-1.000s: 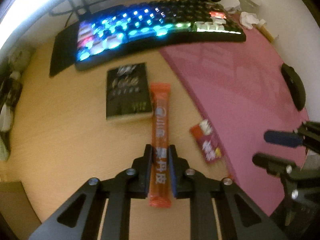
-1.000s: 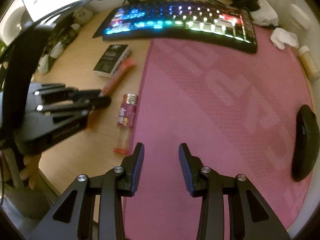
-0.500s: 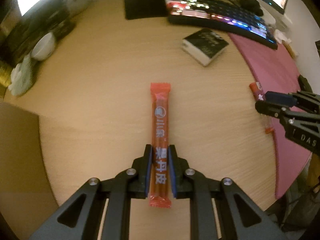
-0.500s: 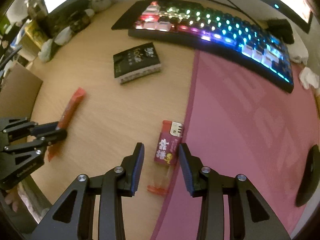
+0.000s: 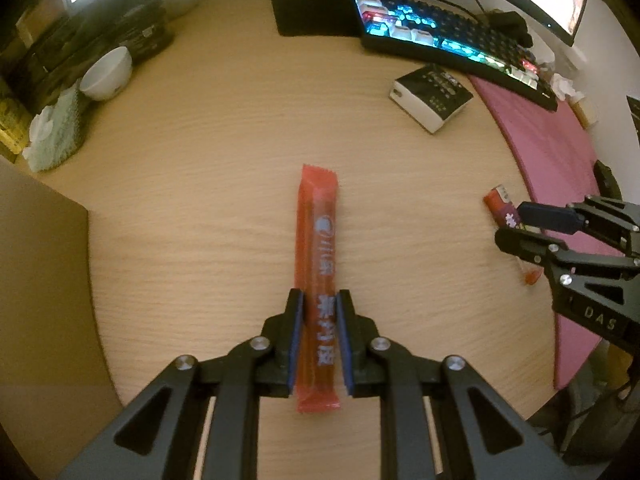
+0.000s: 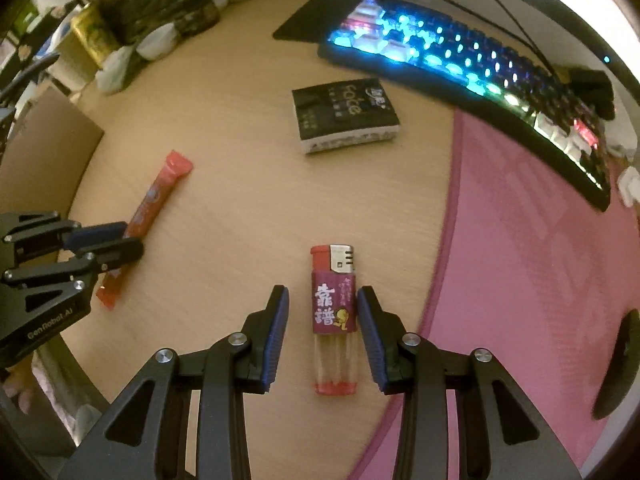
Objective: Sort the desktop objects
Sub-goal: 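Carry the lighter and snack stick into the box and open both grippers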
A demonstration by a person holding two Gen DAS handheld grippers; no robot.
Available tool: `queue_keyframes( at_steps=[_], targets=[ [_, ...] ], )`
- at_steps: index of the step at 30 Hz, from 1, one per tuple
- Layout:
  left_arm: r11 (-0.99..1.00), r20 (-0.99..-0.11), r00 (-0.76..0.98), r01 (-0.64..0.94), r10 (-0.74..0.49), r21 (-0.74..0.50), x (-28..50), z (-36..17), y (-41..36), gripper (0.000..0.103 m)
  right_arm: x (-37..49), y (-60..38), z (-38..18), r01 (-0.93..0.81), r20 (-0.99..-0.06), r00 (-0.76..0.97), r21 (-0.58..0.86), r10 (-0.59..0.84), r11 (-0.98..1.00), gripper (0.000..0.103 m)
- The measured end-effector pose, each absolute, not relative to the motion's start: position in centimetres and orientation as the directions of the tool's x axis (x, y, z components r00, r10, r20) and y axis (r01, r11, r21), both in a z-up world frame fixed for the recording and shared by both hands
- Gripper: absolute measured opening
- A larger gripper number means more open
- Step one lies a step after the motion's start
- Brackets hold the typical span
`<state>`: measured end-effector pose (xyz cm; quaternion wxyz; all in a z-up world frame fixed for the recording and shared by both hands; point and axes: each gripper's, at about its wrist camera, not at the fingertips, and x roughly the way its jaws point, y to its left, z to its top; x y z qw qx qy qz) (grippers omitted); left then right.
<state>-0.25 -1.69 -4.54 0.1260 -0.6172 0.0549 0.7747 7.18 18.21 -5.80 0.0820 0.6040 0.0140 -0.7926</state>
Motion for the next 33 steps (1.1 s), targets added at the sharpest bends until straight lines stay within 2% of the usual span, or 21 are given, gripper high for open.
queue_keyframes(
  at_steps=[2, 6, 16, 18, 19, 23, 33],
  targets=[
    [-0.962, -0.969, -0.207, -0.264, 0.132, -0.075, -0.3, -4.5, -1.9, 0.018, 7.4, 18.2, -5.7, 0.146, -0.959, -0.257, 0.08, -0.116, -0.986, 0.037],
    [-0.96, -0.967, -0.212, -0.267, 0.141, -0.082, 0.3, -4.2, -0.8, 0.031, 7.7, 18.6, -5.8, 0.142, -0.959, -0.253, 0.09, -0.124, -0.986, 0.037],
    [-0.962, -0.968, -0.212, -0.264, 0.131, -0.072, 0.7, -4.2, 1.4, 0.031, 7.9, 18.8, -6.2, 0.152, -0.965, -0.234, 0.086, -0.12, -0.985, 0.037],
    [-0.962, -0.969, -0.211, -0.265, 0.127, -0.068, 0.6, -4.3, 1.6, 0.031, 7.9, 18.6, -6.2, 0.163, -0.966, -0.231, 0.081, -0.117, -0.983, 0.033],
    [-0.961, -0.97, -0.207, -0.267, 0.123, -0.065, 0.6, -4.5, 1.8, 0.031, 8.0, 18.6, -6.2, 0.166, -0.966, -0.231, 0.079, -0.117, -0.983, 0.025],
    [-0.957, -0.973, -0.212, -0.289, 0.087, -0.022, 0.9, -4.6, 2.1, 0.018, 8.0, 18.6, -6.2, 0.17, -0.967, -0.226, 0.081, -0.119, -0.982, 0.025],
    [-0.959, -0.971, -0.204, -0.276, 0.122, -0.063, 1.1, -4.3, 1.1, 0.017, 8.1, 18.3, -5.4, 0.178, -0.964, -0.232, 0.09, -0.131, -0.98, 0.025]
  ],
)
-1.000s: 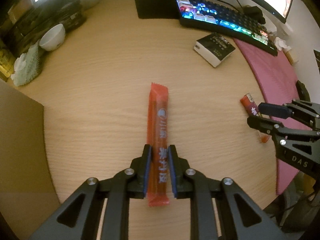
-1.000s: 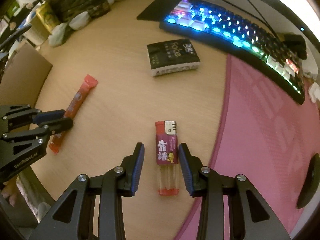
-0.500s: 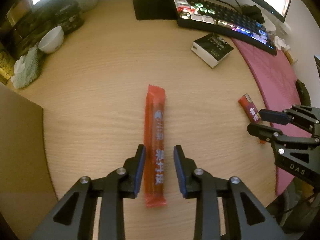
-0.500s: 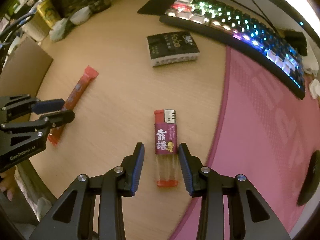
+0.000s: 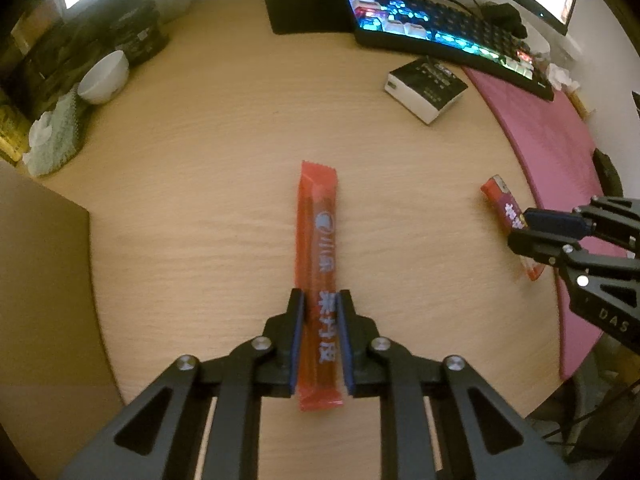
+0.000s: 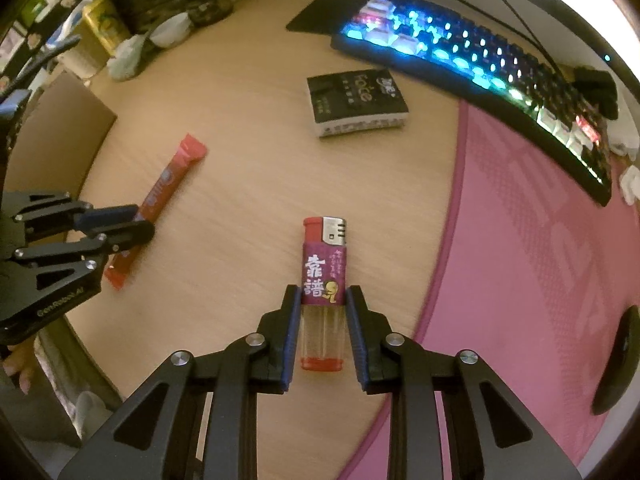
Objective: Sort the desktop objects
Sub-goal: 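Carry the lighter and snack stick into the box and open both grippers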
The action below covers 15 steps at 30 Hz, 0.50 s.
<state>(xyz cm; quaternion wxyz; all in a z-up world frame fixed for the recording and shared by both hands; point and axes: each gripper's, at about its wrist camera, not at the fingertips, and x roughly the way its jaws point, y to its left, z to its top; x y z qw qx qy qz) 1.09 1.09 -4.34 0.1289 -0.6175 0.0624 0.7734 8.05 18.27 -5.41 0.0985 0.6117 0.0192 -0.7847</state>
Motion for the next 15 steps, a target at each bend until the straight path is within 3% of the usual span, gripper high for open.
queue_keyframes(
  at_steps=[11, 15],
  targets=[
    [-0.961, -0.952, -0.26, -0.262, 0.159, -0.09, 2.4, -0.8, -1.6, 0.016, 7.7, 16.7, -3.4, 0.224, -0.956, -0.251, 0.096, -0.153, -0.97, 0.025],
    [-0.957, -0.916, -0.333, -0.25, 0.225, -0.145, 3.8, 3.9, -4.2, 0.016, 6.8, 13.5, -0.7, 0.352, -0.935, -0.227, 0.183, -0.274, -0.918, 0.025]
  ],
)
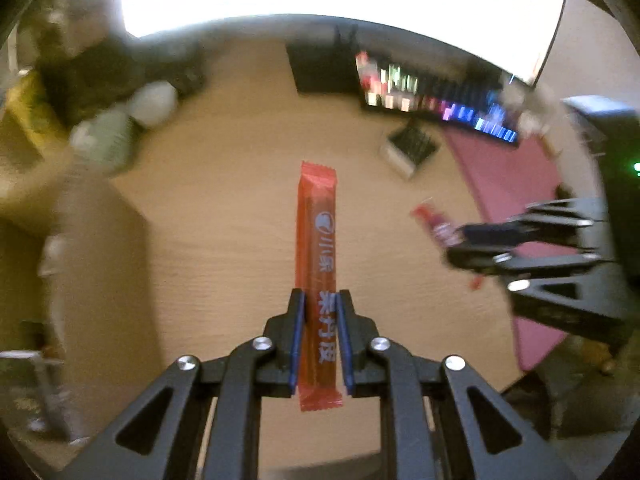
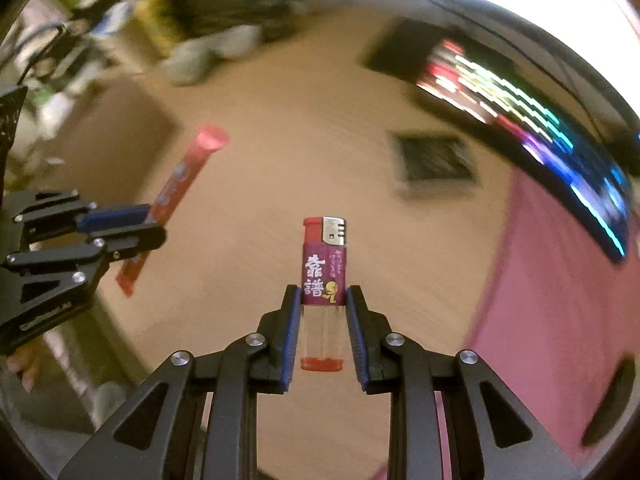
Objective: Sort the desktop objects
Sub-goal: 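Carry the lighter and snack stick into the box and open both grippers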
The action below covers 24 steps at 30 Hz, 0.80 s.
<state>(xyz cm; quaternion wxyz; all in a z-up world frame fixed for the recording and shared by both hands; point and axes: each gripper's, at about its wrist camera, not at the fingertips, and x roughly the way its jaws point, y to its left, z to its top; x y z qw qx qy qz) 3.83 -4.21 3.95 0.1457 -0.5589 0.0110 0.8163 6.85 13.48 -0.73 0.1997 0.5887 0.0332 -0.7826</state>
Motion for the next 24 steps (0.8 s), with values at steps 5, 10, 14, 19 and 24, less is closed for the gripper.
queue_keyframes(
  at_steps=[5, 10, 14, 19, 24],
  targets=[
    [-0.978, -0.859, -0.471, -0.145, 0.2, -0.148, 6.4, 10.4, -11.5, 0.016, 5.7, 5.6, 4.3, 0.555, -0.893, -0.195, 0.241, -0.406, -0.796, 0.025],
    [-0.994, -0.856, -0.515, 0.069, 0.033, -0.08, 8.5, 11.3, -18.7, 0.016, 4.9, -4.1, 8.1, 0.687, -0.856, -0.167, 0.254, -0.489, -0.681, 0.025],
    [-0.984, -0.877, -0.48, 0.165, -0.018, -0.071, 8.6, 9.2, -22.2, 0.016, 4.4, -10.2, 8.3, 0.738, -0.85, -0.114, 0.275, -0.515, -0.617, 0.025],
    [-0.976, -0.887, -0.461, 0.198, -0.011, -0.091, 8.4, 7.7, -24.3, 0.016, 4.5, -13.5, 6.6, 0.744, -0.871, -0.1, 0.255, -0.481, -0.618, 0.025],
    [-0.973, -0.889, -0.457, 0.208, -0.005, -0.101, 8.7, 7.0, -25.0, 0.016, 4.2, -14.5, 5.6, 0.735, -0.877, -0.09, 0.261, -0.472, -0.625, 0.025]
  ],
)
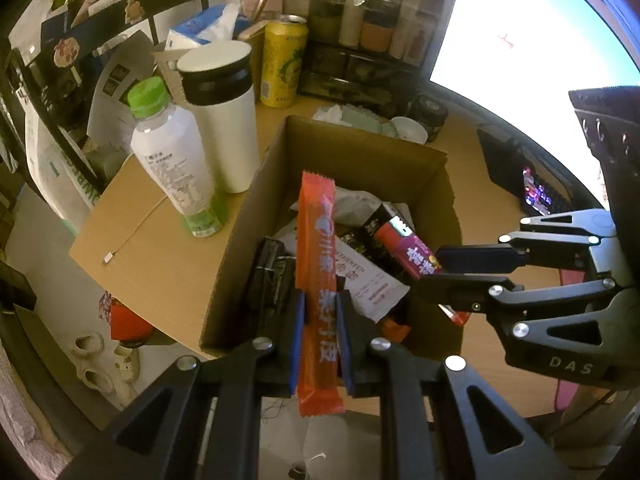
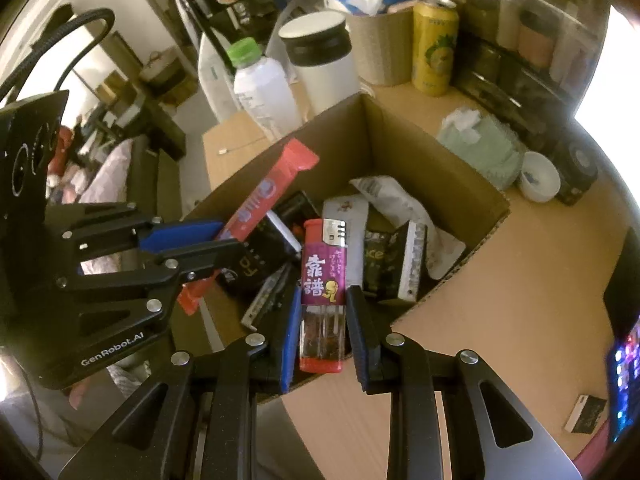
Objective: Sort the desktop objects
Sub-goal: 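Carry the lighter and snack stick into the box and open both grippers, then grasp the last black tissue pack with the right gripper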
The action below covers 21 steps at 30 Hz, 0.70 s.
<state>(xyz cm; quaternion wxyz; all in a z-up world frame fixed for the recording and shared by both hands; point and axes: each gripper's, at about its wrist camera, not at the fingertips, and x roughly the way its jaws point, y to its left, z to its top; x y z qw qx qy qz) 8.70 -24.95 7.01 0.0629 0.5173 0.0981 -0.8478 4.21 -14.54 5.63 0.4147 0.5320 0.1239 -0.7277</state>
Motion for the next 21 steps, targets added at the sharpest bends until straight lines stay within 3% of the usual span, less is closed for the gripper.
queue_keyframes(
  at_steps=[4, 8, 14, 21],
  targets=[
    [-0.968, -0.879, -0.477, 0.215, 0.009, -0.127, 9.5, 7.5, -25.6, 0.019, 4.5, -14.6, 5.4, 0.731, -0.875, -0.092, 0.265, -0.476, -0.629, 0.026],
    [-0.973, -0.86, -0.51, 0.199, 0.001, -0.119, 9.8, 9.0, -25.2, 0.053, 5.0, -13.4, 6.4, 0.721, -0.86, -0.107, 0.278, -0.499, -0.635, 0.032],
    [-0.992, -0.837, -0.546, 0.081, 0.041, -0.101, 8.0, 11.2, -19.5, 0.054, 5.6, -7.9, 7.6, 0.665, -0.851, -0.202, 0.245, -0.485, -0.706, 0.033],
    [-0.981, -0.857, -0.487, -0.169, 0.169, -0.098, 1.4, 9.0, -7.6, 0.058, 4.4, 4.8, 4.8, 0.432, -0.875, -0.309, 0.22, -0.372, -0.875, 0.033]
  ],
)
